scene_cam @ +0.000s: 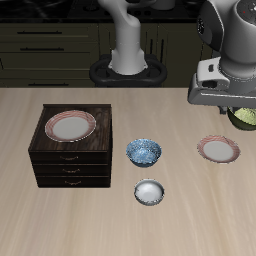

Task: Place the green bowl onto the plate that is on the left side of the table

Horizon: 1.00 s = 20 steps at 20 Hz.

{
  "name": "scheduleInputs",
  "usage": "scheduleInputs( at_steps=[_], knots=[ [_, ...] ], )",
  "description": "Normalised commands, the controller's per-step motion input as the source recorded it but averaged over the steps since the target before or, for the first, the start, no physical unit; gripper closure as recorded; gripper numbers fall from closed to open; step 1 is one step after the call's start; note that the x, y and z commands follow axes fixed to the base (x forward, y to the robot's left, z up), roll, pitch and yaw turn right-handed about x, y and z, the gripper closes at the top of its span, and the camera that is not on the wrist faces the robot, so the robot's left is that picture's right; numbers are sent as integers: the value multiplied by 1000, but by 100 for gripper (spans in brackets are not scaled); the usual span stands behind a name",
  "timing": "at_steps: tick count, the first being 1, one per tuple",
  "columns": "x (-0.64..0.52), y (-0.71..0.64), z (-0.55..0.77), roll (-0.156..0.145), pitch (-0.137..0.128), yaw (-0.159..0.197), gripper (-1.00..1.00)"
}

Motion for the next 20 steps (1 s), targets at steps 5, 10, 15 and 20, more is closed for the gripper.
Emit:
scheduleInputs(
  at_steps=[5, 10, 15, 20],
  knots=[
    [-350, 117, 111, 22, -63, 20, 100],
    [-349, 46, 60, -40, -81, 37, 100],
    [-296, 28, 83, -28, -73, 4, 100],
    [-257, 84, -10, 3, -31, 3, 100]
  ],
)
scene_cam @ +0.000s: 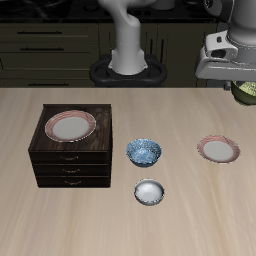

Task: Place the green bowl onto the plate that is on the left side of the table

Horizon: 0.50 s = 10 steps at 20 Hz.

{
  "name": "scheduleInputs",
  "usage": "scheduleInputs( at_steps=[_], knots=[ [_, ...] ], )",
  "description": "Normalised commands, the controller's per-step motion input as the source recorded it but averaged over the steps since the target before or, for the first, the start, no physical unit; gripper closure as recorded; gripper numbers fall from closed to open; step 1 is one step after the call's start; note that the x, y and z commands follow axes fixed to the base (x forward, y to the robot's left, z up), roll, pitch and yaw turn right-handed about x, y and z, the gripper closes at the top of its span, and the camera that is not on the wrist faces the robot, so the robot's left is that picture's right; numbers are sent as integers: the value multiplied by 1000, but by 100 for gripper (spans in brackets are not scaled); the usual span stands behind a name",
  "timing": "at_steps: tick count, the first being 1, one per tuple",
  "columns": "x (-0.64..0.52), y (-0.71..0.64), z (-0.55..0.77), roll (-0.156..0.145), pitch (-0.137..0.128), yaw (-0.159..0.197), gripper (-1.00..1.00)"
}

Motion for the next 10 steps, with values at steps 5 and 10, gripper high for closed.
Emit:
scheduleInputs(
  at_steps=[5, 10],
  knots=[
    [-105, 22, -18, -12, -36, -6, 100],
    [-23, 40, -7, 12, -25, 15, 100]
  ],
)
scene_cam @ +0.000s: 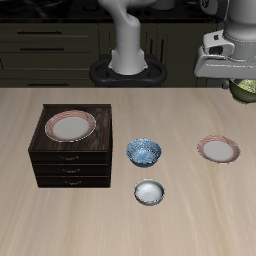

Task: Place the green bowl onto the plate that is on the left side of the table

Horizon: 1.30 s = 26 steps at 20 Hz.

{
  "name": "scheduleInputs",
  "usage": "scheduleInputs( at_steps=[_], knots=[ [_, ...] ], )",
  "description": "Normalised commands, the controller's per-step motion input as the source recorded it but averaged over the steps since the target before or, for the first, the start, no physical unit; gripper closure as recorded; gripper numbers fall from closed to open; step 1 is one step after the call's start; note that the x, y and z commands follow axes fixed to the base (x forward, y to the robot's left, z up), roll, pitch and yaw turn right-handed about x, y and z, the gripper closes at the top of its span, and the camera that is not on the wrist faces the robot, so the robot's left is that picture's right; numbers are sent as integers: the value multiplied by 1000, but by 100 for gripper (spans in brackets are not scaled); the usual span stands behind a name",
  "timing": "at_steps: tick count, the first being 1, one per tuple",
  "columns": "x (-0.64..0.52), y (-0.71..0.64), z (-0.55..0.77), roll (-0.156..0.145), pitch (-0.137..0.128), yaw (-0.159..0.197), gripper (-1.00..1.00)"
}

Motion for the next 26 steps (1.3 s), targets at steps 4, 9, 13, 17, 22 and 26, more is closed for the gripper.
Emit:
scheduleInputs(
  at_steps=[4, 9, 13, 17, 22, 26],
  knots=[
    [-29, 76, -265, 9, -8, 34, 100],
    [5, 24, -371, 1, 44, 3, 100],
    [-27, 18, -428, 4, 54, -4, 100],
    [-58, -34, -283, -12, 19, 16, 100],
    [-59, -58, -314, 3, 33, -1, 100],
    [93, -39, -247, -14, 27, 10, 100]
  ],
)
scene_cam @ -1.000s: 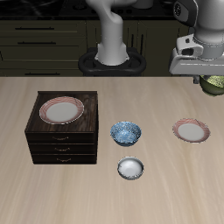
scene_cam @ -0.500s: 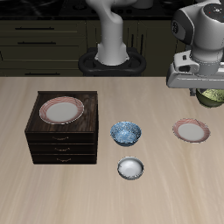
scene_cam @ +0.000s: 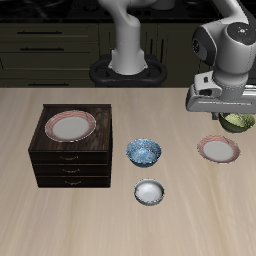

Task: Place the green bowl onto the plate that is on the left side of the table

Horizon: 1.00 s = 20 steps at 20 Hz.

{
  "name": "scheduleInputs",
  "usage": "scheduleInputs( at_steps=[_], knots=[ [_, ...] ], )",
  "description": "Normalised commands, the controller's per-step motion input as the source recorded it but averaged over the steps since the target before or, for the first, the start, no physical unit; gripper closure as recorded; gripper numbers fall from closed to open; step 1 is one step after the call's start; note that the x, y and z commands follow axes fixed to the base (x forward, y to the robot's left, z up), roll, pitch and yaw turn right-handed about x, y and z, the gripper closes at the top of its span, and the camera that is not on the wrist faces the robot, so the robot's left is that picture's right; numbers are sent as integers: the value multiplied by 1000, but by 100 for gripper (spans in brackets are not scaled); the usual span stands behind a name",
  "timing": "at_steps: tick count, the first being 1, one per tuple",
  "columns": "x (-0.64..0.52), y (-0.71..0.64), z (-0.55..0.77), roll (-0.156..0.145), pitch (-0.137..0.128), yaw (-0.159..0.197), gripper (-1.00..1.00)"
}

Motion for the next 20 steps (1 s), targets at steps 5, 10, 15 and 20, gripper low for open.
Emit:
scheduleInputs(
  at_steps=[5, 10, 15, 20],
  knots=[
    [116, -123, -356, -33, 55, 4, 100],
    [11, -41, -275, -15, 30, 23, 100],
    [-12, -41, -342, -5, 54, 17, 100],
    [-138, -7, -205, 9, 48, 12, 100]
  ],
)
